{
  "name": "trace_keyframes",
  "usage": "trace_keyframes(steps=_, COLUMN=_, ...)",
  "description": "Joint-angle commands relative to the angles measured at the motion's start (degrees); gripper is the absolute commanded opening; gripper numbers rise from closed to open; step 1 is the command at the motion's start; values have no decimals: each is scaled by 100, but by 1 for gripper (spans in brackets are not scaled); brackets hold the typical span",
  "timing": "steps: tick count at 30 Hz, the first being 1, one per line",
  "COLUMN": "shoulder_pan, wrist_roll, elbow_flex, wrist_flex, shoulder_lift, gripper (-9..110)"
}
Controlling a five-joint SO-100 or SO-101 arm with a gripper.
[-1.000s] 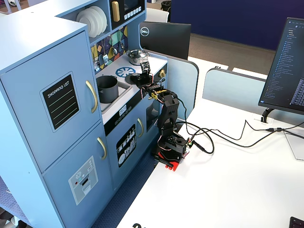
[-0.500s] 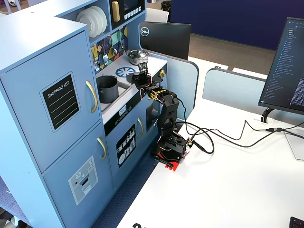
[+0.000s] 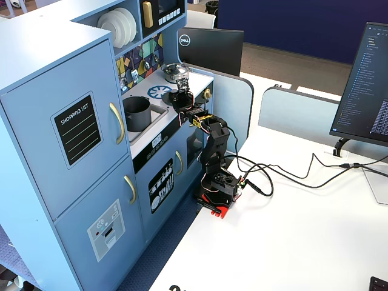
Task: Pick up the lid from the counter and put it on the gray recipient
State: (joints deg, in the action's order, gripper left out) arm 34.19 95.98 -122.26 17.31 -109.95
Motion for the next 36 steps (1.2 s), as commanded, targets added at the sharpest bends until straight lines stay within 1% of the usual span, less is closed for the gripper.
trace_keyframes(steps=1, shoulder_pan=-35, wrist_roll=-53, elbow_flex=475, wrist_flex=-105, shoulder_lift=-580, gripper=0)
trace_keyframes(steps=11, shoulder_pan=-114, wrist_roll=-202, elbow_flex=1072, wrist_flex=-729, shoulder_lift=-1081, gripper=0)
trace_keyframes(steps=20, shoulder_pan=-457, wrist_roll=-475, elbow_flex=1635, wrist_flex=-1380, shoulder_lift=-1547, gripper=0)
trace_keyframes(steps=27, shoulder_pan=-993, wrist_roll=-712, elbow_flex=1819, wrist_flex=-1986, shoulder_lift=-1819, gripper=0)
trace_keyframes(steps=36, shoulder_pan=-2004, wrist_roll=-536, elbow_flex=1872, wrist_flex=-2391, shoulder_lift=-1942, gripper=0)
